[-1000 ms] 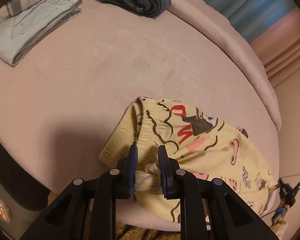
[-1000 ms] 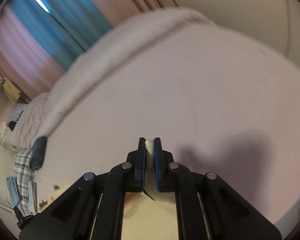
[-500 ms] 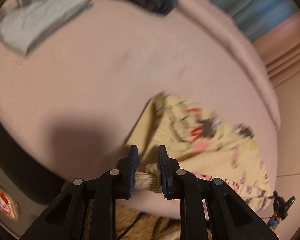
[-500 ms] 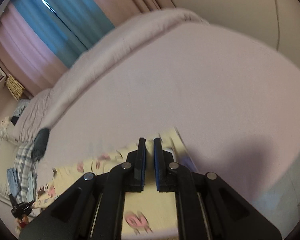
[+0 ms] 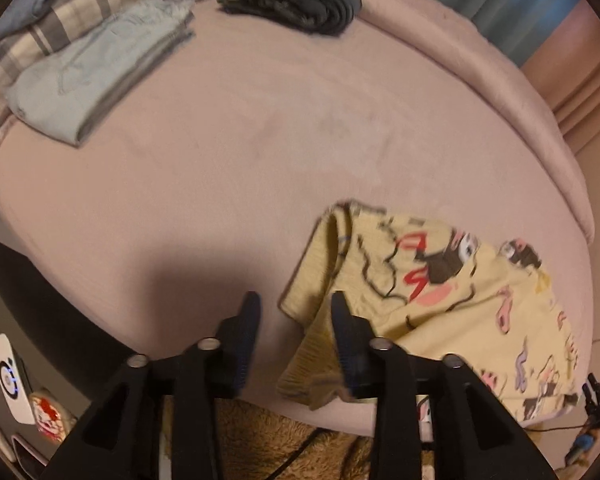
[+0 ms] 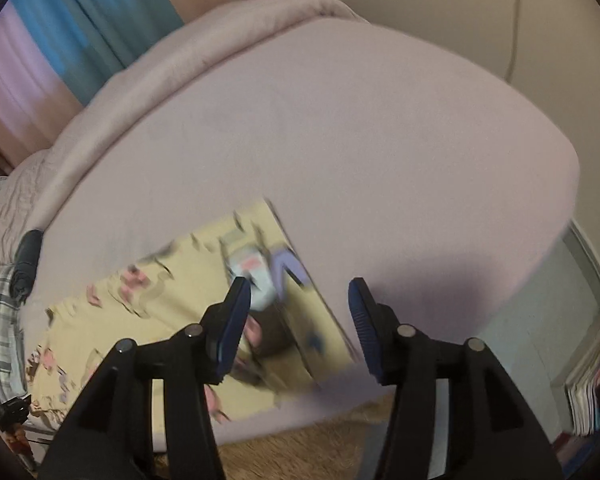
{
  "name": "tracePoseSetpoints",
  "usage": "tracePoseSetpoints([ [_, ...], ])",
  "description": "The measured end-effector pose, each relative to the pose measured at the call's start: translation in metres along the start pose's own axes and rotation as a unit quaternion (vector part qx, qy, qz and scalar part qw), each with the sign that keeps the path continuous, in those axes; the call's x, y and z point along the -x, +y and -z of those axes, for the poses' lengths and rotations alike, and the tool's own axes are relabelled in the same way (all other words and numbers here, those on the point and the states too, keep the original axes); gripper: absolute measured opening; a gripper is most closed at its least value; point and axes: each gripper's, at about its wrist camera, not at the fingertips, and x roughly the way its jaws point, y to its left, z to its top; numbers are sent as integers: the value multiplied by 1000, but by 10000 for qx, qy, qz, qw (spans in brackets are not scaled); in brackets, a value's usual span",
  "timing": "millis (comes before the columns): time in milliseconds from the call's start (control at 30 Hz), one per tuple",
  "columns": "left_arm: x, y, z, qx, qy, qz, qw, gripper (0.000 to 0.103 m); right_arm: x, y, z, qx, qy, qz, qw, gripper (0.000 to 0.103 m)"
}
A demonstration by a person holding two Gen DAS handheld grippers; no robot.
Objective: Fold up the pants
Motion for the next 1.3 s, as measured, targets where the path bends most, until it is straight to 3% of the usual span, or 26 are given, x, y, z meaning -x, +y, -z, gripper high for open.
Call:
tracePoseSetpoints([
  [100, 13, -6, -5, -32, -223, 34, 9997, 43, -21, 15, -13, 272, 215, 27, 9994, 53],
  [267, 19, -25, -6, -242, -261, 207, 9992, 45, -70, 30, -20, 459, 633, 166, 9968, 50],
  [300, 18, -31, -6, -293, -249, 243, 9990, 45, -75, 31, -21, 505, 589, 260, 9966, 39],
  [333, 17, -33, -4, -351, -229, 274, 9987, 45, -77, 33, -22, 585, 523, 441, 9959, 16],
  [367, 17, -36, -4, -383, -213, 296, 9986, 45, -78, 35, -23, 664, 475, 591, 9949, 7],
  [533, 20, -60, -2, -614, -147, 671, 9957, 45, -51, 44, -43, 682, -116, 670, 9954, 7],
  [600, 18, -74, 1, -785, -95, 818, 9935, 45, -49, 44, -51, 656, -169, 616, 9958, 7],
  [800, 3, -103, 15, -1126, 202, 1028, 9881, 45, -89, 35, -44, 847, 294, 1011, 9908, 14],
  [867, -4, -112, 20, -1225, 334, 1020, 9866, 45, -83, 33, -44, 693, 232, 1017, 9921, 23],
  [933, -8, -122, 25, -1364, 434, 1048, 9841, 45, -67, 30, -41, 547, 210, 971, 9936, 51],
  [1033, -14, -138, 30, -1589, 546, 1156, 9790, 45, -34, 33, -28, 468, 90, 710, 9963, 52],
  [1100, -19, -153, 32, -1736, 603, 1182, 9758, 45, -21, 46, -12, 507, 239, 432, 9975, 51],
  [1233, -31, -182, 39, -2046, 681, 1365, 9669, 45, -24, 81, 28, 859, 742, -336, 9930, 47],
  [1300, -40, -191, 47, -2191, 854, 1365, 9623, 45, -37, 96, 54, 1105, 1106, -417, 9868, 46],
])
